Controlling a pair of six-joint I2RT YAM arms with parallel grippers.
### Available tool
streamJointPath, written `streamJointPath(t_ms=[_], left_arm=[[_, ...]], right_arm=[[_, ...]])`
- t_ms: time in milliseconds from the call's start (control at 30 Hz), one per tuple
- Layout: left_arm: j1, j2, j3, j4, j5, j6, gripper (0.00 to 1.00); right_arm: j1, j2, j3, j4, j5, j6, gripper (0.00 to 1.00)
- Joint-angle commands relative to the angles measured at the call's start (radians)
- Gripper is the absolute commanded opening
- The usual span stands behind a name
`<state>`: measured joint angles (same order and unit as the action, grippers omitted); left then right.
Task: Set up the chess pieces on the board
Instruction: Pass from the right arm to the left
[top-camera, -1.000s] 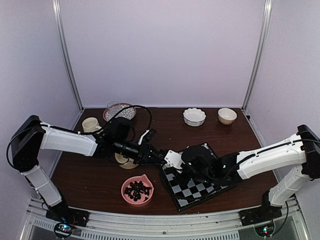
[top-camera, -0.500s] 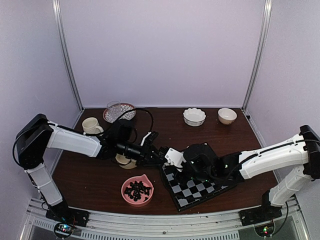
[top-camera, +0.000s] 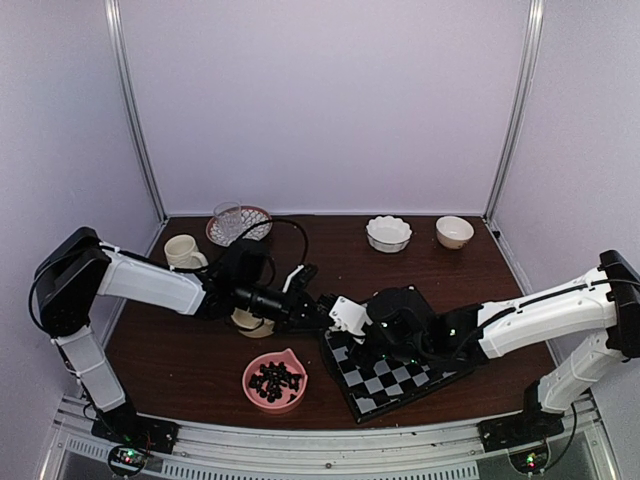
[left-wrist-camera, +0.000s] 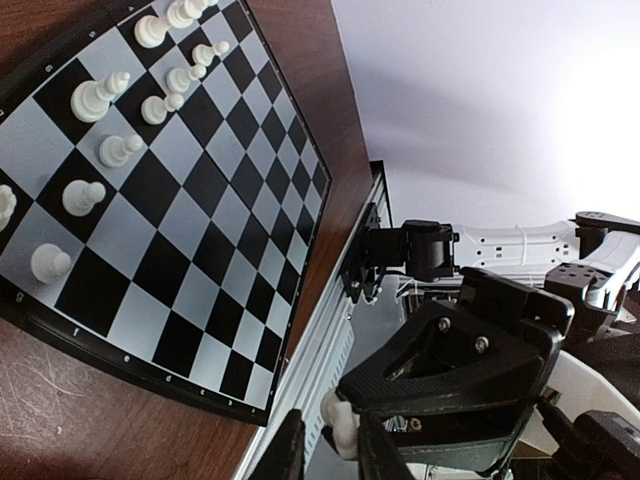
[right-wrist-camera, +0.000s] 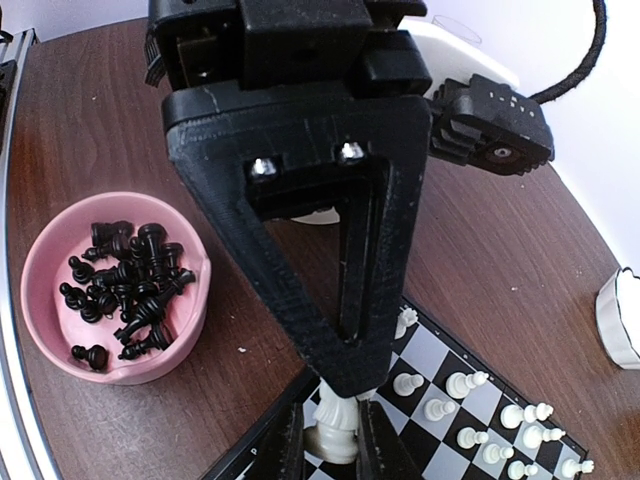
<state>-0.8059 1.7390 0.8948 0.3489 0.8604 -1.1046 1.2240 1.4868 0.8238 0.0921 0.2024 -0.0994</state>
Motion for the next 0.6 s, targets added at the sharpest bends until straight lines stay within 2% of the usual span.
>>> streamJointPath(t_ms=[0,133,367,567], left_arm=[[0.006,0.025,0.005,0.054,0.029,-0.011,0.14],[0.007,0.025,0.006,0.054,0.029,-0.007,0.04],[0.007,0.027,0.007,0.043,0.028,0.004,0.00],[0.016,0.009,0.015,-0.030,-0.009,0.063,0.00]], right_arm=[[0.006,0.002,-0.001,0.025,0.015,0.005,0.15],[0.005,0.003,-0.001,0.025,0.019,0.007,0.16],[0.005,0.004,0.000,0.022,0.034,0.012,0.19],[0.006,-0.021,-0.011,0.027,0.039,0.021,0.49]])
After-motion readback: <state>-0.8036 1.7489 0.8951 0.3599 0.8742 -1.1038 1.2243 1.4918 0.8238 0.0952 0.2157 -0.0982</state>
